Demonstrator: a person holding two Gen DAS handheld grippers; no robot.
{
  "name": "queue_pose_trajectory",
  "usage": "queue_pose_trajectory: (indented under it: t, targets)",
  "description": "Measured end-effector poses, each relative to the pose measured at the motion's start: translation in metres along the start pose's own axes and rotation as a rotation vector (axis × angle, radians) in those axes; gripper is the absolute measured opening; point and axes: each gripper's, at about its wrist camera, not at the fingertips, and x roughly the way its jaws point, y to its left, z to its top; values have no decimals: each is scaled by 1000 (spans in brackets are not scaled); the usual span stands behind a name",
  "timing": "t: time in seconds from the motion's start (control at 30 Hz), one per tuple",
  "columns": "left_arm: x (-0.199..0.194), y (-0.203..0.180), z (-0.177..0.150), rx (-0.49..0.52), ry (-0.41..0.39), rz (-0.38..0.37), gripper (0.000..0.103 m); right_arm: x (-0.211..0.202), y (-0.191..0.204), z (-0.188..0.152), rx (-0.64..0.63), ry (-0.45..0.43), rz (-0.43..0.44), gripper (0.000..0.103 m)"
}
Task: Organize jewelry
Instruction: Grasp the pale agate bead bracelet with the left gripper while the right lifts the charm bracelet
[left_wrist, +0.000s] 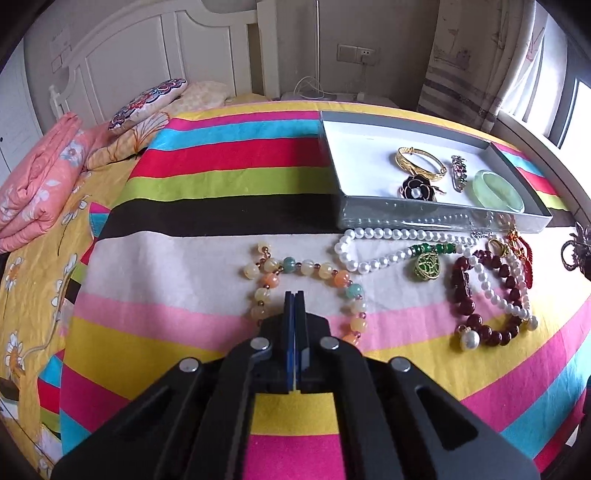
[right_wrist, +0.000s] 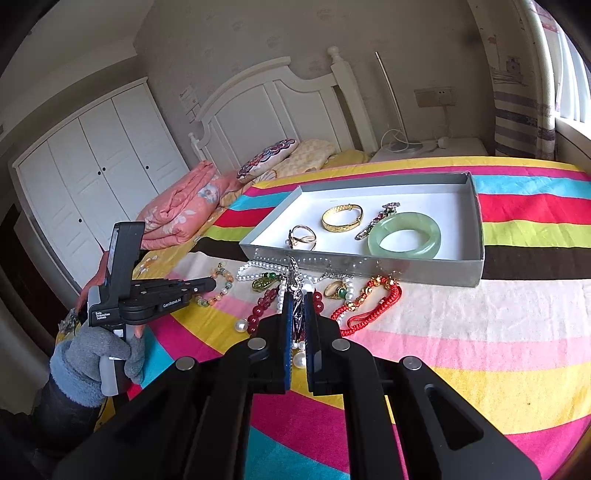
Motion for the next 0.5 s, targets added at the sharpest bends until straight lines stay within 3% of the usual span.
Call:
queue_pose_trajectory:
  t: [0.1, 0.13, 0.2, 0.27, 0.33, 0.4, 0.5]
  targets:
    - [-6, 8, 3, -12, -9, -16, 2, -1, -1, 0, 8, -5, 0, 6]
    - [-5, 9, 5, -7, 0, -23, 7, -1, -1, 0, 8, -5, 1, 6]
    - [-5, 9, 9, 1, -6, -2, 47, -1, 0, 0, 8, -4, 4, 6]
    - [4, 7, 12, 16, 21, 10, 44, 0, 1, 0, 4, 1, 4, 6]
    - [12, 6, 15, 18, 36, 3, 32, 1, 1, -1, 5, 3, 4, 6]
    - [12, 3, 17, 37, 40, -4, 9, 0, 1, -1, 7, 1, 1, 6]
    - [8, -2, 14, 60, 17, 1, 9, -2, -1, 0, 10, -5, 0, 6]
